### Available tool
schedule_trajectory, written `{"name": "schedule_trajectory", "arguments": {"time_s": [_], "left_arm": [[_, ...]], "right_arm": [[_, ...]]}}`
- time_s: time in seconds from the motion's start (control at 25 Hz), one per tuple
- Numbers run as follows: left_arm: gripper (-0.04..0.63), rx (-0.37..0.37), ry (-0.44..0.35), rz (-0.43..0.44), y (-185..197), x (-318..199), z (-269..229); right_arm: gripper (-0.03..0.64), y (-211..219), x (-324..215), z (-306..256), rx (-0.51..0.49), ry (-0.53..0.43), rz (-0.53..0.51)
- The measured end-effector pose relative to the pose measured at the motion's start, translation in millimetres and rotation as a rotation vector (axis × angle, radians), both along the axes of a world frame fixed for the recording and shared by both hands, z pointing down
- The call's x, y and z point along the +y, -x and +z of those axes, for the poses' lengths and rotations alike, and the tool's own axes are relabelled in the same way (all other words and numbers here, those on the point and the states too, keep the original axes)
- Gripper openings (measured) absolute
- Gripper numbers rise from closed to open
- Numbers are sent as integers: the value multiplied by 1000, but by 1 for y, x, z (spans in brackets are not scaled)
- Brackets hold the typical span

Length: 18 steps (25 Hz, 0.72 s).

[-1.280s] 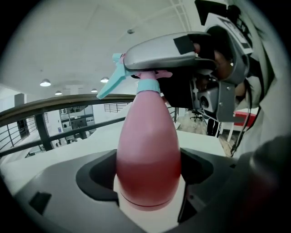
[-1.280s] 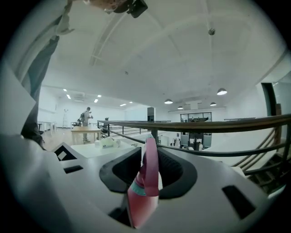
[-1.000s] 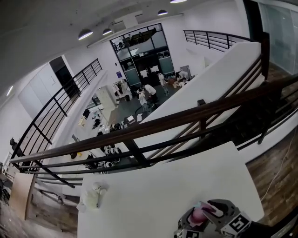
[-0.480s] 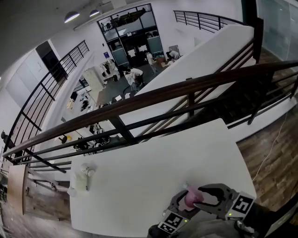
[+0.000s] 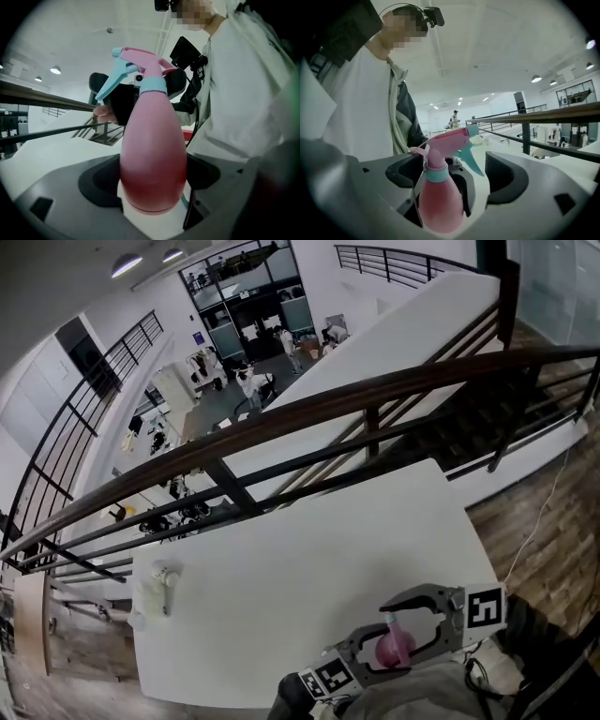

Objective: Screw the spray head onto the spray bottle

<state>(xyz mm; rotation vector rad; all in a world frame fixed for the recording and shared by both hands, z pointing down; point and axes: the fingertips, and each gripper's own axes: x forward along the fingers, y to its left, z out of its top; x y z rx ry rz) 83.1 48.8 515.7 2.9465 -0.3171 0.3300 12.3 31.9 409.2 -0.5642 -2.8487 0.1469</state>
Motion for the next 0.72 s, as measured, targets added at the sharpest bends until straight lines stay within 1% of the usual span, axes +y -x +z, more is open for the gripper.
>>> {"name": "schedule_trajectory", "arguments": {"time_s": [0.08,0.16,0.24,0.28,0.32,0.4,0.48,0.6,0.68,0.72], "left_arm": [[410,31,21,33,-6,6,-4],[410,50,37,45,-7,8,-7],[410,50,44,36,-6,6,-5],[410,50,48,22,-5,4,-4],[410,56,53,1,-4,0,-3],[410,64,62,-59,1,-10,0],[410,50,59,-125,8,-21,6],[410,-13,35,-244,25,-40,18],[410,-63,14,-350,39,-54,26],[410,-91,4,-405,46,-61,30]], "right_arm": [[385,2,8,-5,-32,5,-63],[383,2,11,-8,-46,34,-92],[383,1,9,-6,-40,37,-98],[382,-1,5,-4,-34,26,-81],[380,-2,-1,-2,-28,14,-45],[356,-4,-15,3,-23,1,66],[350,-2,-29,8,-28,-10,184],[342,2,-47,17,-24,-72,355],[330,3,-60,25,0,-97,501],[322,3,-67,30,15,-90,586]]}}
